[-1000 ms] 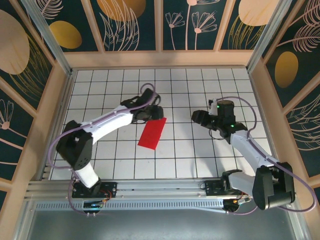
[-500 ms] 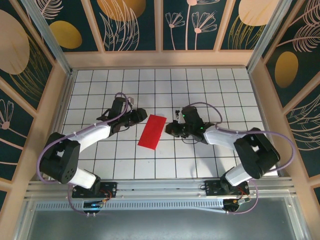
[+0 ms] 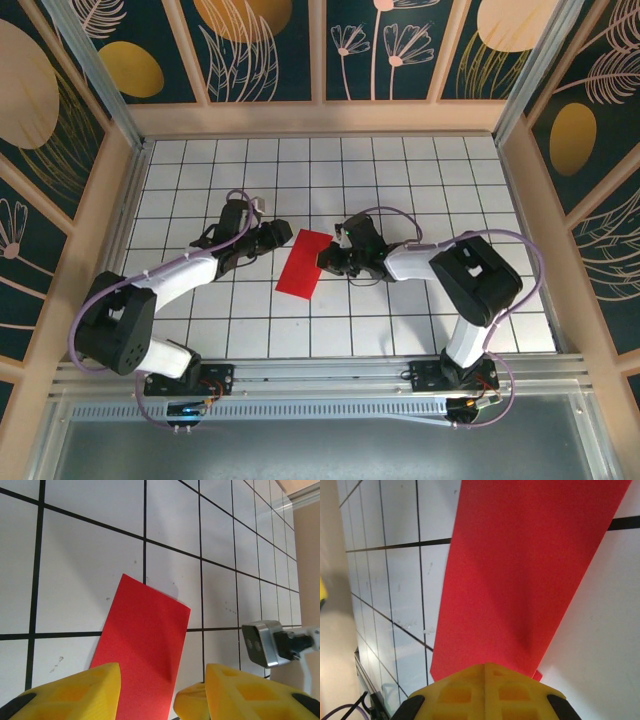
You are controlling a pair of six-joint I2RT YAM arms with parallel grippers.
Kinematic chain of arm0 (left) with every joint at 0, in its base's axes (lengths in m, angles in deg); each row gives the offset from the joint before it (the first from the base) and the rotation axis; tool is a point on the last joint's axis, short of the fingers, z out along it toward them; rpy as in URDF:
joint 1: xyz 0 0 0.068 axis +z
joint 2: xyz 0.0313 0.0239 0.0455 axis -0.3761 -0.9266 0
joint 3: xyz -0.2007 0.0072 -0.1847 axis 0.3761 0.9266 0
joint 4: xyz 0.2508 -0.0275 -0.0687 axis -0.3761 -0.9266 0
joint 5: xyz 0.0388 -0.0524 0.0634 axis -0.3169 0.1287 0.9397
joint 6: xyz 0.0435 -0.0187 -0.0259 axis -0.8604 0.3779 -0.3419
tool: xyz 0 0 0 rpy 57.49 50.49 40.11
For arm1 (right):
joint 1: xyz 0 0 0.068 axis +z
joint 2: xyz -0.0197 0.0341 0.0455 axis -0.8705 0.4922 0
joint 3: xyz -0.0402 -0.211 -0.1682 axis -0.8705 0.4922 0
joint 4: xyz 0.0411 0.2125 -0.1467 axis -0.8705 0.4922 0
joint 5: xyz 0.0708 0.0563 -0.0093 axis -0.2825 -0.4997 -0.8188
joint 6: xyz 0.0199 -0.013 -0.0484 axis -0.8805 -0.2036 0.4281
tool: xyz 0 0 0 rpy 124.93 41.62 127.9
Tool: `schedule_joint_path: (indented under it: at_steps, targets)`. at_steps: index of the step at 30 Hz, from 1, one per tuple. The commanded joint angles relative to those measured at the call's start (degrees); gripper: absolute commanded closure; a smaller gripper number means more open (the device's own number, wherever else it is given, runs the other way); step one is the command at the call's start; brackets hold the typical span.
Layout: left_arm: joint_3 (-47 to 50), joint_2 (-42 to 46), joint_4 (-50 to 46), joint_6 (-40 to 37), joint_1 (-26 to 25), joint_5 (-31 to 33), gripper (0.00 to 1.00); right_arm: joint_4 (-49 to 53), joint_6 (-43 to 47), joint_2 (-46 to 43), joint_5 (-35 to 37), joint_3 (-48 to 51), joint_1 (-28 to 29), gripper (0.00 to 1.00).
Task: Fold a paper plane with a square sheet of paper (fold left side to right side)
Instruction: Rotate the paper at the center of the table.
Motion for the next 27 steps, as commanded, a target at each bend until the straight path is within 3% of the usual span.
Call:
schedule_joint_path:
  at_steps: [1,9,21,27]
  targets:
    - [0.6,1.5,-1.3,-1.5,0.3,1.3,0.52,0.3,1.3,2.0,-0.3,-1.8,0.4,1.00]
    - [1.1,1.3,-3.2,-2.6,0.3,1.4,0.53,6.7,5.1,4.3,1.0,-3.1,0.2,1.00]
    - [4.1,-2.2,-0.8,-0.6,0.0,-10.8,0.58,17.1,18.4,4.6,1.5,-3.9,-4.5,1.00]
    - [4.2,-5.5,-1.4,0.0,-2.0,-10.6,0.59,21.7,26.7,5.0,2.5,-5.9,-5.7,1.00]
